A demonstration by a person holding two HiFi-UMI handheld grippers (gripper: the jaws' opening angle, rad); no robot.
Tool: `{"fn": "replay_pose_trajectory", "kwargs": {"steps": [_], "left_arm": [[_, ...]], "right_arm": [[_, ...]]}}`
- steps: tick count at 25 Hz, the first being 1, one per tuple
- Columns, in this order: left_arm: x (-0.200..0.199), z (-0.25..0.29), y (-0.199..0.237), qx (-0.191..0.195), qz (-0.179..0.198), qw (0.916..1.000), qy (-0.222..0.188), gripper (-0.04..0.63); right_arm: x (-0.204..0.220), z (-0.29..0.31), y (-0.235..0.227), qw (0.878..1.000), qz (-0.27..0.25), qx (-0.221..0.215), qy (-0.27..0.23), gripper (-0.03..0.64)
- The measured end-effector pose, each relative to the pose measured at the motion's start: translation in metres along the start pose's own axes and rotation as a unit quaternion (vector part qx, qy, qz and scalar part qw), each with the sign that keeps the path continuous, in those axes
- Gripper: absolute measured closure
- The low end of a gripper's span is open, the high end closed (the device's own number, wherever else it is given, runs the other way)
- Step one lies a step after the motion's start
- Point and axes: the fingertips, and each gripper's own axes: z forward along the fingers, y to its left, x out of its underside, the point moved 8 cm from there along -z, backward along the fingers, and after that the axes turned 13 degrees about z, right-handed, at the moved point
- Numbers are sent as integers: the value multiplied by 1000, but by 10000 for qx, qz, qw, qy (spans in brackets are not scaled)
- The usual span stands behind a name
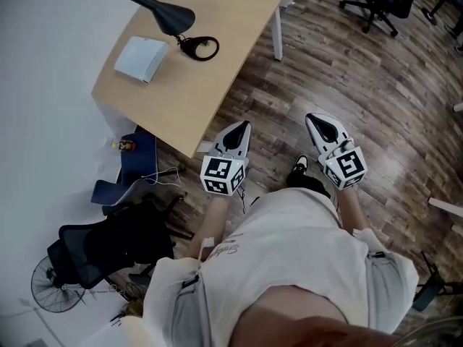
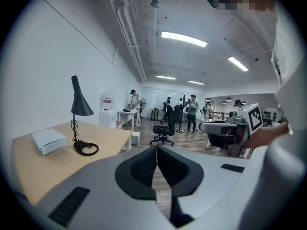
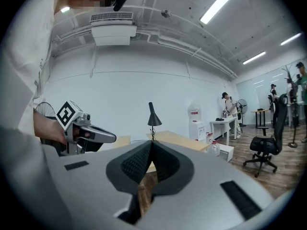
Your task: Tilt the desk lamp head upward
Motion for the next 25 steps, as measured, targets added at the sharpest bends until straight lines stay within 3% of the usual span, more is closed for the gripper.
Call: {"fn": "replay_pose_trajectory", "kwargs": {"steps": [6,12,25], "left_arm": [[-7,58,17,-380,-202,9990,140,579],[-25,107,9,-472,-360,9982,131,578],[-12,152,55,-669,-489,9954,475,579]], "right_arm": [[-30,33,-63,9996,-123,-236,-105,621],[-35,43,-116,9992,8,-363,136,621],[-20,102,-155,9970,146,-560,521,621]]}}
